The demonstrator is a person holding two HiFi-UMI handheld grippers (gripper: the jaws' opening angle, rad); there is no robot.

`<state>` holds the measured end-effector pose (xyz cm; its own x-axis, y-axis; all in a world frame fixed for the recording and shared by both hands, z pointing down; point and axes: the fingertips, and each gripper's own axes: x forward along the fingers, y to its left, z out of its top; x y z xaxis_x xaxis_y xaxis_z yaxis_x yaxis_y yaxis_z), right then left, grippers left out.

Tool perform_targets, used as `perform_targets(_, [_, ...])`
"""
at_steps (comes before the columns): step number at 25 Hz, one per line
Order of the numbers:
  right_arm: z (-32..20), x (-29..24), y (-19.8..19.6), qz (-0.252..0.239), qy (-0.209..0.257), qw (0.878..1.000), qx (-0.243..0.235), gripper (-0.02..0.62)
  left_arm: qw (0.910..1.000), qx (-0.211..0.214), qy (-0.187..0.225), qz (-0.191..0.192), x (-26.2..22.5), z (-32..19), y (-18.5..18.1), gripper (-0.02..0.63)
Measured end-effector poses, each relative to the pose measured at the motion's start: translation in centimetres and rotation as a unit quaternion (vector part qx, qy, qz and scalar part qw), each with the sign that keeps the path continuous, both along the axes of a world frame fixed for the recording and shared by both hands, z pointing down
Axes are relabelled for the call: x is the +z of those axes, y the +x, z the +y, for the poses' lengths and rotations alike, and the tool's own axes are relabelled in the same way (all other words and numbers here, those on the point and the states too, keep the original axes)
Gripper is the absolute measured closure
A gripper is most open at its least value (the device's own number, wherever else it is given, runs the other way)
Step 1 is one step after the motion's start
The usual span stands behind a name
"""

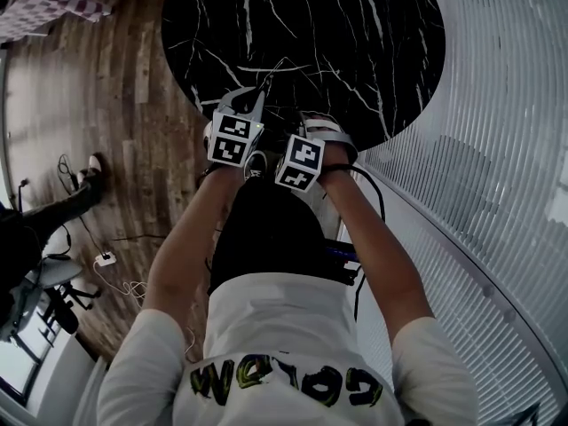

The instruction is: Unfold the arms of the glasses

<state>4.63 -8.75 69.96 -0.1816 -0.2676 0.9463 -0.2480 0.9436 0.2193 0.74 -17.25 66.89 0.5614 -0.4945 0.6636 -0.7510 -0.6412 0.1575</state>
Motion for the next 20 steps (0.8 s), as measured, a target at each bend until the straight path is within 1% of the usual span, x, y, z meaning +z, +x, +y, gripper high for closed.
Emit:
perform_targets(3, [0.1,0.0,0.2,-0.009,-0.003,1.0,0.012,0.491,0.9999,0.016,-0.001,-0.003,0.0,0.3,0.4,0.532])
perform_targets(6, [0.2,-0.3,0.5,-0.018,-0.006,1.0,0.02,0.488,0.9998,0.02,0.001,-0.007,-0.1,0.5,0.2,0.514])
perform_targets(9, [-0.1,-1.1,1.1,-0.025,0.003,0.999,0.032,0.478,0.9998,0.016,0.009,-0.005,-0.8,0.2,-0.1,0.506])
perform_targets(13, [-1.1,-3.3,2.1,-0.048,0.017,0.997,0.065,0.485,0.9995,0.006,0.031,0.006,-3.1,-0.3,-0.6,0.506])
perform_targets(15, [-1.7,-4.8,2.6,-0.065,0.03,0.994,0.084,0.487,0.9993,0.002,0.034,0.012,-4.7,-0.1,-0.8,0.506])
perform_targets(17, [-2.3,-6.9,3.1,-0.09,0.05,0.989,0.104,0.502,0.9992,0.001,0.034,0.023,-6.4,0.7,-0.7,0.506])
perform_targets(20, [-3.3,-10.6,3.9,-0.125,0.088,0.979,0.136,0.54,0.9985,0.004,0.039,0.038,-9.3,2.2,-0.5,0.506])
